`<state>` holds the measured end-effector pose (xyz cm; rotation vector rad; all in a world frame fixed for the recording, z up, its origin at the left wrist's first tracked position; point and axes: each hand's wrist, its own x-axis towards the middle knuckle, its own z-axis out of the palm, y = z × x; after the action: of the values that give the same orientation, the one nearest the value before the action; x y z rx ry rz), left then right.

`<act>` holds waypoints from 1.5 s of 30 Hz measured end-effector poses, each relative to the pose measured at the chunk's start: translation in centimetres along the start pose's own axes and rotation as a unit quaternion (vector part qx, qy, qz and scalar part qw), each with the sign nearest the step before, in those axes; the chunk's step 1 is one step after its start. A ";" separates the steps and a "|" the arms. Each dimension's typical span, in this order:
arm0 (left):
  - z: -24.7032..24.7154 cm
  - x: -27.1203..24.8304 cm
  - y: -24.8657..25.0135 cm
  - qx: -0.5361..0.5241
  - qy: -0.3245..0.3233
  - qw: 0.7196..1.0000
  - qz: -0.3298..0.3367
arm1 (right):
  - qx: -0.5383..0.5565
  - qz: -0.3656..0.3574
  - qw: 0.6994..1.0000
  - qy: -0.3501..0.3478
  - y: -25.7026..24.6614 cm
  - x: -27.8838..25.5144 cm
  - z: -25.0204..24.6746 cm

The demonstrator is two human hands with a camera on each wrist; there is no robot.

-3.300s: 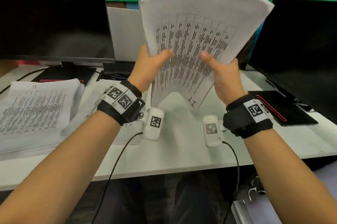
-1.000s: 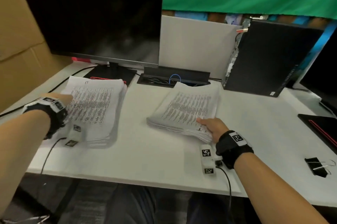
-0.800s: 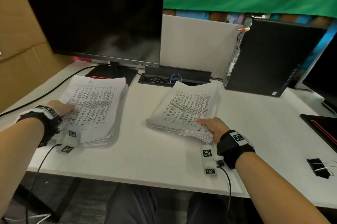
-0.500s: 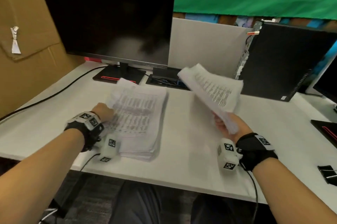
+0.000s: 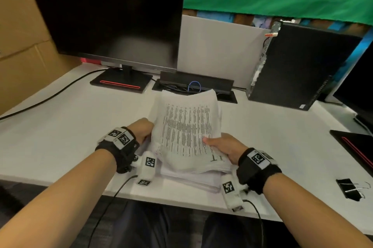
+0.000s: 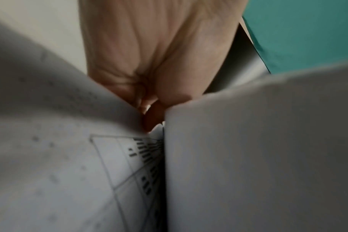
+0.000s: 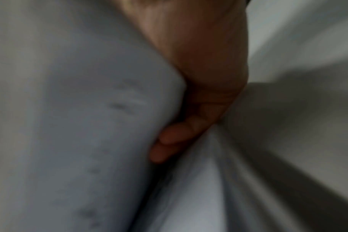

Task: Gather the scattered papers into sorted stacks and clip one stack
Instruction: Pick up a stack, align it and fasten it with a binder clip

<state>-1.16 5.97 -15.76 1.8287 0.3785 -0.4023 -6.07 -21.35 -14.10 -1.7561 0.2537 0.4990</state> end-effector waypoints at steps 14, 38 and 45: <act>1.6 -3.5 -0.2 -0.166 0.000 0.986 -0.011 | 0.004 0.012 0.998 0.054 1.3 0.1 0.3; 6.2 -13.6 11.1 -0.098 0.063 0.864 0.490 | 0.059 -0.416 0.895 0.152 -9.4 -10.4 -5.9; 6.6 -12.6 11.2 -0.162 -0.001 0.865 0.474 | 0.095 -0.407 0.901 0.115 -8.0 -10.7 -6.7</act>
<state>-7.84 -4.17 -2.31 1.4639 -0.4505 0.3345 -10.78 -26.83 -1.05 -1.5556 -0.2683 -0.3334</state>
